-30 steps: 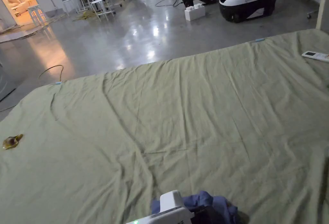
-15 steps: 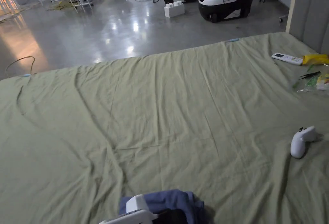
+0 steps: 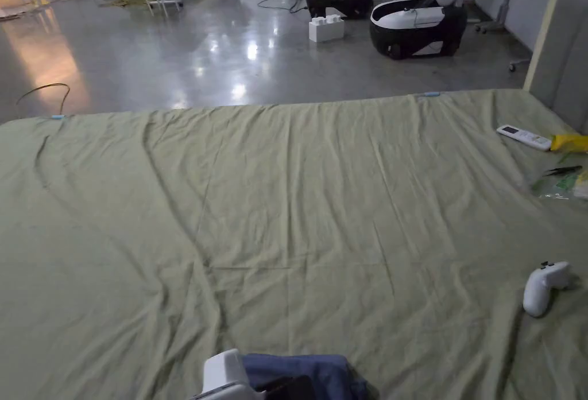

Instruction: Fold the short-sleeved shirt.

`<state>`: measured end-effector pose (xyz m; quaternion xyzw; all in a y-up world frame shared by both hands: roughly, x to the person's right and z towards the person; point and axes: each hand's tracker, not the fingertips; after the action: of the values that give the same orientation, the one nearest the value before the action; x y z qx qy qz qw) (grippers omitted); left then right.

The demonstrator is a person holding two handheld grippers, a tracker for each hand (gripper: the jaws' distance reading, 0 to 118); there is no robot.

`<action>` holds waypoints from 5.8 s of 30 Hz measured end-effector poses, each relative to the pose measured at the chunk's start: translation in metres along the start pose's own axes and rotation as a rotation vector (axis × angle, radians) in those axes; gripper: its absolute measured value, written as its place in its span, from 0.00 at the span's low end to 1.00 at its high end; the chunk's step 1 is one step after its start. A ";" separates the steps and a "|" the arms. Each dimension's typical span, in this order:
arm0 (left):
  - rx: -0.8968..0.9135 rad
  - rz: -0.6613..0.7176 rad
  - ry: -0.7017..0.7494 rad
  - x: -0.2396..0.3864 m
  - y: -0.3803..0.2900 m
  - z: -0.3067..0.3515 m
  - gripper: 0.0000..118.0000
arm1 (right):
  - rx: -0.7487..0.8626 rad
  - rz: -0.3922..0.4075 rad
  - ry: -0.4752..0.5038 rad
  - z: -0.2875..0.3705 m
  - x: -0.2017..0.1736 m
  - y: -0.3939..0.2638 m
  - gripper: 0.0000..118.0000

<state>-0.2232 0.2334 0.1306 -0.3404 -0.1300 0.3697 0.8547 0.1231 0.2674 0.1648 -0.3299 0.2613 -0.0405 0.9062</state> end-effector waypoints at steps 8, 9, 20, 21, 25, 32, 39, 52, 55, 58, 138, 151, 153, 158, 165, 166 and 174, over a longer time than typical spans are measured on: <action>0.099 -0.042 0.193 -0.041 0.000 0.088 0.01 | -0.234 0.057 0.109 -0.150 -0.036 0.028 0.00; 0.089 -0.023 0.203 -0.048 -0.002 0.090 0.02 | -0.256 0.084 0.085 -0.163 -0.037 0.026 0.00; 0.026 0.083 0.055 -0.104 0.018 0.052 0.80 | -0.350 0.121 0.048 -0.193 -0.024 -0.004 0.00; -0.001 0.099 0.051 -0.110 0.020 0.042 0.80 | -0.353 0.129 0.045 -0.192 -0.024 -0.003 0.00; -0.098 0.119 0.034 -0.127 0.021 0.003 0.80 | -0.363 0.150 0.054 -0.197 -0.020 -0.003 0.00; -0.220 0.135 0.040 -0.130 0.019 -0.035 0.29 | -0.325 0.097 0.063 -0.191 -0.020 -0.008 0.00; -0.086 0.197 -0.012 -0.120 0.035 0.021 0.25 | -0.137 -0.016 0.244 -0.141 -0.020 0.003 0.00; 0.021 0.131 0.758 -0.274 0.209 0.246 0.25 | -0.086 -0.311 0.278 -0.117 -0.010 0.002 0.00; 0.082 0.208 0.712 -0.285 0.199 0.225 0.26 | -0.113 -0.285 0.247 -0.126 -0.006 0.003 0.00; 0.095 0.212 0.910 -0.283 0.193 0.211 0.55 | -0.126 -0.255 0.224 -0.122 -0.005 0.005 0.00; 0.762 -0.704 0.456 0.138 0.022 0.207 0.03 | 0.597 0.116 -0.085 0.077 -0.042 0.118 0.00; 0.746 -0.740 0.442 0.140 0.018 0.211 0.55 | 0.598 0.107 -0.093 0.080 -0.039 0.119 0.36; 0.748 -0.741 0.443 0.140 0.018 0.212 0.62 | 0.591 0.110 -0.102 0.080 -0.041 0.120 0.58; 0.765 -0.729 0.453 0.139 0.022 0.211 0.97 | 0.593 0.139 -0.075 0.080 -0.045 0.118 0.93; 0.793 -0.714 0.455 0.136 0.025 0.220 1.00 | 0.610 0.165 -0.093 0.076 -0.049 0.119 1.00; 0.797 -0.712 0.469 0.134 0.027 0.223 1.00 | 0.611 0.164 -0.094 0.076 -0.048 0.118 1.00; 0.772 -0.709 0.485 0.135 0.025 0.216 1.00 | 0.628 0.178 -0.102 0.077 -0.049 0.119 1.00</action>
<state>-0.2458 0.4475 0.2681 -0.0147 0.1079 -0.0072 0.9940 0.1072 0.4168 0.1628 -0.0121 0.2179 -0.0232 0.9756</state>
